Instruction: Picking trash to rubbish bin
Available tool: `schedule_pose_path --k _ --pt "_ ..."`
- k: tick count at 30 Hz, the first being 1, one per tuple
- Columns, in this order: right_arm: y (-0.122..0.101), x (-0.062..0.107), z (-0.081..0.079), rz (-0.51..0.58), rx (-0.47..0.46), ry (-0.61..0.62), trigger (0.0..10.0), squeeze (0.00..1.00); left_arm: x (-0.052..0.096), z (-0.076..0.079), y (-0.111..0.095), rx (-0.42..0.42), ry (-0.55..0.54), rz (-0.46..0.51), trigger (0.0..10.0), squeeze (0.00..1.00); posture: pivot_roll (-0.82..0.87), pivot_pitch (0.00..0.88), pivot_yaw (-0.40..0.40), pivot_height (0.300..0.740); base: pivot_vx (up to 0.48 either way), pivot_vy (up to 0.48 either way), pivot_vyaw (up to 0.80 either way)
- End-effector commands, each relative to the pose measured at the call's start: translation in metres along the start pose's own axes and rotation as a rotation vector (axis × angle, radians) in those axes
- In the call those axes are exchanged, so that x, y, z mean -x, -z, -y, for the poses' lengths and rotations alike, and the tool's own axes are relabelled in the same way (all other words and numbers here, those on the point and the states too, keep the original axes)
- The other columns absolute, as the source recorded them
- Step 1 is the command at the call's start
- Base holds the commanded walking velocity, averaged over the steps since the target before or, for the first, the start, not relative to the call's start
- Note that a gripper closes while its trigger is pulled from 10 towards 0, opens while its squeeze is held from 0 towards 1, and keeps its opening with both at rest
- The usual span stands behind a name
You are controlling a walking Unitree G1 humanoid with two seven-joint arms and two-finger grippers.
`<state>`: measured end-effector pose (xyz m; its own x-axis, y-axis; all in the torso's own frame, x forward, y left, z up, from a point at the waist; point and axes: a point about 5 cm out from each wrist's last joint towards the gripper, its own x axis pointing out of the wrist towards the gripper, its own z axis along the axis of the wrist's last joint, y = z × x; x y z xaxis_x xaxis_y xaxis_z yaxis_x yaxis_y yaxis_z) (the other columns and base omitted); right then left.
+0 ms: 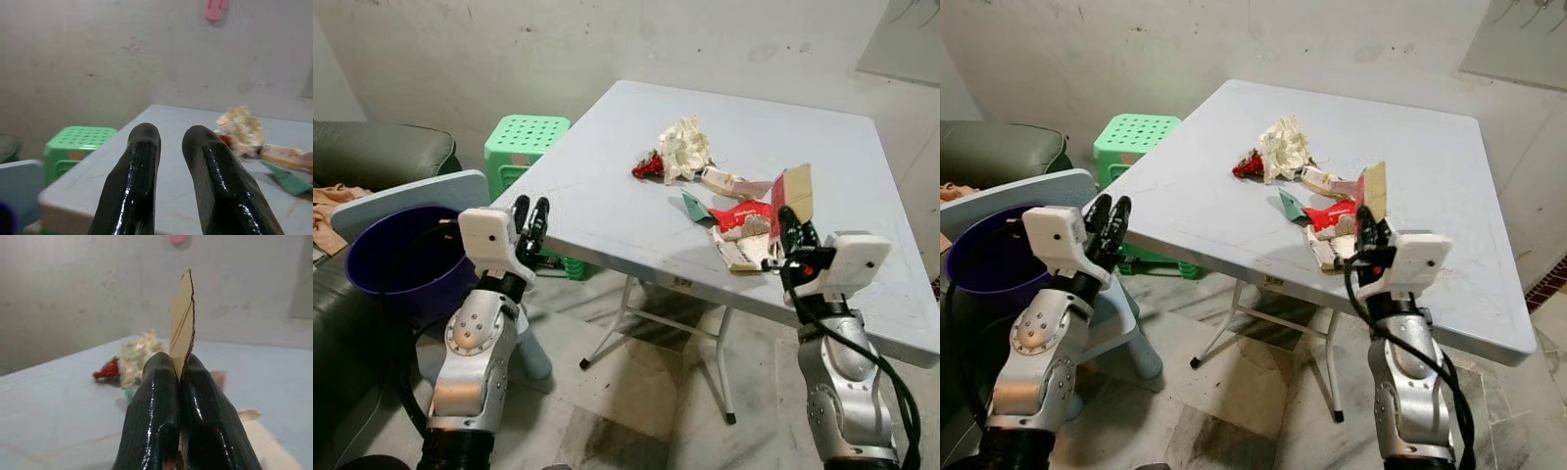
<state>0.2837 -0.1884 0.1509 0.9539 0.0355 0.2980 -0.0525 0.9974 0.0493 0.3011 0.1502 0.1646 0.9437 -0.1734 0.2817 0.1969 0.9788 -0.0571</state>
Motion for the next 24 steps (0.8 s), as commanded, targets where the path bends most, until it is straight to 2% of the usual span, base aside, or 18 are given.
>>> schedule_pose_path --k 1,11,12,14,20,24 --pt "-0.0039 -0.0032 -0.0054 0.006 -0.001 -0.020 10.0 0.00 -0.0003 -0.0053 -0.0021 -0.012 -0.028 -0.006 10.0 0.00 0.13 0.000 -0.016 0.715 0.000 0.000 0.80" --pt "-0.0030 -0.0096 -0.0085 -0.015 0.008 -0.034 10.0 0.00 -0.0041 -0.0107 0.0019 -0.010 -0.075 -0.055 10.0 0.00 0.14 0.015 -0.030 0.715 0.000 0.000 0.80" --pt "-0.0021 -0.0100 -0.0095 -0.018 0.018 -0.042 10.0 0.00 -0.0047 -0.0121 0.0045 0.035 -0.092 -0.081 10.0 0.00 0.14 0.018 -0.033 0.715 0.000 0.000 0.80" --pt "-0.0010 -0.0105 -0.0095 -0.024 0.021 -0.045 10.0 0.00 -0.0059 -0.0129 0.0053 0.054 -0.097 -0.094 10.0 0.00 0.14 0.017 -0.035 0.715 0.000 0.000 0.80" --pt "0.0015 -0.0098 -0.0083 -0.038 0.021 -0.044 10.0 0.00 -0.0082 -0.0136 0.0052 0.042 -0.088 -0.096 10.0 0.00 0.14 0.015 -0.035 0.715 0.000 0.000 0.80" --pt "0.0027 -0.0106 -0.0085 -0.046 0.017 -0.043 10.0 0.00 -0.0103 -0.0138 0.0025 0.006 -0.081 -0.082 10.0 0.00 0.14 0.012 -0.036 0.715 0.000 0.000 0.80"
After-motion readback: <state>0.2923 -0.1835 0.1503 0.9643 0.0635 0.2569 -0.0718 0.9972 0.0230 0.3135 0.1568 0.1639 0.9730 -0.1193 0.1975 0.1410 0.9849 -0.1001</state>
